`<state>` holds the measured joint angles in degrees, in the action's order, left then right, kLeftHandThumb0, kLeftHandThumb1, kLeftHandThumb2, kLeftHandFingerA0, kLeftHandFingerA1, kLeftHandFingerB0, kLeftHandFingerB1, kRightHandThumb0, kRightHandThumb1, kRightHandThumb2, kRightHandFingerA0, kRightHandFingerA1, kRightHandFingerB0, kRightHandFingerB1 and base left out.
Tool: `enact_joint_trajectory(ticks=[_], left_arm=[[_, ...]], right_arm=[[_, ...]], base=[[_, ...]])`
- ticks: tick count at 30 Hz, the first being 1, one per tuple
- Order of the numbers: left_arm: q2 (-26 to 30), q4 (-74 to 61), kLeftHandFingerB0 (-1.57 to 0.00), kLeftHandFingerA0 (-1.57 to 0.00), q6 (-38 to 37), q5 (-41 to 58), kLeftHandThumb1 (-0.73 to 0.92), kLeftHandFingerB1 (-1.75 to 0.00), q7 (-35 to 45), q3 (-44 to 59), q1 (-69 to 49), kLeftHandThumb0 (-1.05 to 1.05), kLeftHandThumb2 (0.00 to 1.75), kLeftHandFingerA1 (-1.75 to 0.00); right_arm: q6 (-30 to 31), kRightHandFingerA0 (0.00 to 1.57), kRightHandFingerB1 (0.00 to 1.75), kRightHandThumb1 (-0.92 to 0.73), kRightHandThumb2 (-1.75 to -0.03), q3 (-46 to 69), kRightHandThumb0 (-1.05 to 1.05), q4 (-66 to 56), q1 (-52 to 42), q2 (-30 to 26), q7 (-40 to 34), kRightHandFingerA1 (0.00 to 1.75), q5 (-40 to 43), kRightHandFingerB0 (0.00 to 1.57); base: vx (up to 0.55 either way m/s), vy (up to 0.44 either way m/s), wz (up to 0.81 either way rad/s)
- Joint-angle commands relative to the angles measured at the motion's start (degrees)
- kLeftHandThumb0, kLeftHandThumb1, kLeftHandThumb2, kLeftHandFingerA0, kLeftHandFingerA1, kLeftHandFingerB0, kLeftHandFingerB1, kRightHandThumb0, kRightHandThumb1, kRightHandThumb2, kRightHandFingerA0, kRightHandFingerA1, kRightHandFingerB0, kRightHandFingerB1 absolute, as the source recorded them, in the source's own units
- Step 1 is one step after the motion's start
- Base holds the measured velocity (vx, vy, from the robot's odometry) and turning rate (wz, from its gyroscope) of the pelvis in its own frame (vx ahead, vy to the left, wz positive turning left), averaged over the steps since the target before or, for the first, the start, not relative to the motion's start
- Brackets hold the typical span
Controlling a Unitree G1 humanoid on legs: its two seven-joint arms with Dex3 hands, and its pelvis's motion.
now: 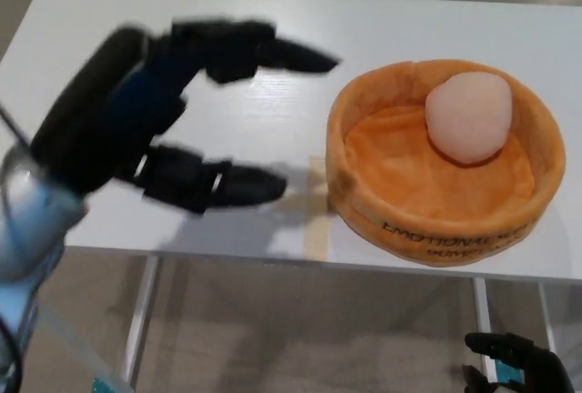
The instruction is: Use the left hand to pick up the pink round toy on the left and place it inside the orange plate on the desk.
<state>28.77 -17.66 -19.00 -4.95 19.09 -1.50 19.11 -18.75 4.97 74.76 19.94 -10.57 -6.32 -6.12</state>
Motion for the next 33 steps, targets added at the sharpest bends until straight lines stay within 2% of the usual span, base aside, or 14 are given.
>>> enact_joint_trajectory(ticks=[1, 12, 13, 14, 15, 17, 21, 22, 24, 25, 28, 31, 32, 33], left_arm=[[3.9, -9.2, -0.54, -0.63, 9.4, 43.2, 0.64, -0.41, 23.0, 2.2, -39.0, -0.39, 0.58, -0.47], [0.5, 17.8, -0.75, -0.94, 6.0, 20.0, 0.71, -0.50, 20.9, -2.7, -36.0, -0.51, 0.61, -0.56], [-0.2, 21.9, -0.67, -0.88, 5.6, 19.0, 0.60, -0.64, 20.8, -2.8, -34.6, -0.50, 0.95, -0.71], [-1.1, 26.3, -0.67, -0.88, 5.0, 18.0, 0.60, -0.64, 20.6, -2.9, -33.2, -0.50, 0.95, -0.71], [-1.3, 27.2, -0.47, -0.74, 4.7, 17.8, 0.64, -0.61, 20.6, -3.0, -32.9, -0.30, 0.89, -0.78], [-2.3, 31.7, -0.65, -0.87, 4.5, 16.1, 0.60, -0.63, 18.9, -2.8, -31.3, -0.52, 0.94, -0.72], [-6.3, 47.6, -0.63, -0.88, 2.4, 10.9, 0.60, -0.61, 10.1, -1.6, -24.9, -0.60, 0.95, -0.71], [-6.9, 51.7, -0.58, -0.88, 0.7, 8.9, 0.63, -0.41, 6.7, -1.6, -23.3, -0.63, 0.62, -0.56], [-7.3, 55.6, -0.58, -0.88, -1.1, 6.6, 0.63, -0.41, 3.3, -1.7, -21.9, -0.63, 0.62, -0.56], [-6.7, 60.6, -0.45, -0.72, -3.3, 0.8, 0.53, -0.50, -4.3, -3.6, -19.7, -0.62, 0.84, -0.60], [-6.6, 69.5, -0.27, -0.35, -1.5, -4.7, 0.49, -0.42, -13.5, -6.8, -15.1, -0.64, 0.79, -0.48], [-6.8, 73.0, -0.27, -0.35, 0.3, -5.2, 0.49, -0.42, -14.9, -7.7, -13.2, -0.64, 0.79, -0.48], [-6.8, 75.3, -0.09, -0.10, 2.7, -3.8, 0.30, -0.50, -13.5, -7.5, -11.6, -0.30, 0.90, -0.53], [-6.8, 76.3, -0.08, -0.09, 3.1, -3.3, 0.29, -0.50, -13.0, -7.4, -11.1, -0.30, 0.89, -0.53]], right_arm=[[1.3, 0.67, 0.52, -0.60, -0.57, -0.4, -0.31, 0.7, -1.5, -1.1, 1.0, 0.70, -0.6, 0.59], [1.4, 0.69, 0.53, -0.60, -0.57, -0.5, -0.31, 0.7, -1.0, -1.6, 1.3, 0.74, -0.7, 0.60], [1.4, 0.69, 0.52, -0.59, -0.57, -0.5, -0.31, 0.7, -1.0, -1.6, 1.3, 0.74, -0.7, 0.60], [1.6, 0.69, 0.52, -0.59, -0.57, -0.5, -0.31, 0.7, -1.0, -1.6, 1.2, 0.74, -0.6, 0.60], [1.6, 0.70, 0.52, -0.59, -0.57, -0.5, -0.32, 0.7, -1.0, -1.6, 1.2, 0.74, -0.6, 0.60], [1.6, 0.69, 0.52, -0.60, -0.57, -0.6, -0.32, 0.7, -1.0, -1.6, 1.3, 0.74, -0.7, 0.60], [1.5, 0.68, 0.52, -0.60, -0.57, -0.5, -0.31, 0.7, -1.0, -1.5, 1.4, 0.73, -0.6, 0.60], [1.7, 0.68, 0.51, -0.60, -0.57, -0.6, -0.31, 0.6, -1.0, -1.5, 1.3, 0.70, -0.6, 0.60], [1.9, 0.68, 0.51, -0.60, -0.57, -0.6, -0.31, 0.6, -1.0, -1.5, 1.2, 0.70, -0.6, 0.60], [1.8, 0.67, 0.52, -0.60, -0.57, -0.5, -0.31, 0.7, -1.0, -1.5, 1.3, 0.72, -0.6, 0.60], [1.7, 0.69, 0.52, -0.60, -0.57, -0.5, -0.30, 0.7, -1.1, -1.4, 1.4, 0.72, -0.6, 0.60], [1.8, 0.69, 0.52, -0.60, -0.57, -0.4, -0.30, 0.7, -1.0, -1.4, 1.4, 0.72, -0.5, 0.60], [1.8, 0.69, 0.51, -0.61, -0.57, -0.7, -0.30, 0.6, -1.1, -1.4, 1.2, 0.70, -0.7, 0.59], [1.7, 0.69, 0.52, -0.60, -0.57, -0.7, -0.30, 0.7, -1.2, -1.3, 1.1, 0.71, -0.8, 0.59]], base=[[0.00, 0.000, 0.00], [0.00, 0.000, 0.00], [0.00, 0.000, 0.00], [0.00, 0.000, 0.00], [0.00, 0.000, 0.00], [0.00, 0.000, 0.00], [0.00, 0.000, 0.00], [0.00, 0.000, 0.00], [0.00, 0.000, 0.00], [0.00, 0.000, 0.00], [0.00, 0.000, 0.00], [0.00, 0.000, 0.00], [0.00, 0.000, 0.00], [0.00, 0.000, 0.00]])
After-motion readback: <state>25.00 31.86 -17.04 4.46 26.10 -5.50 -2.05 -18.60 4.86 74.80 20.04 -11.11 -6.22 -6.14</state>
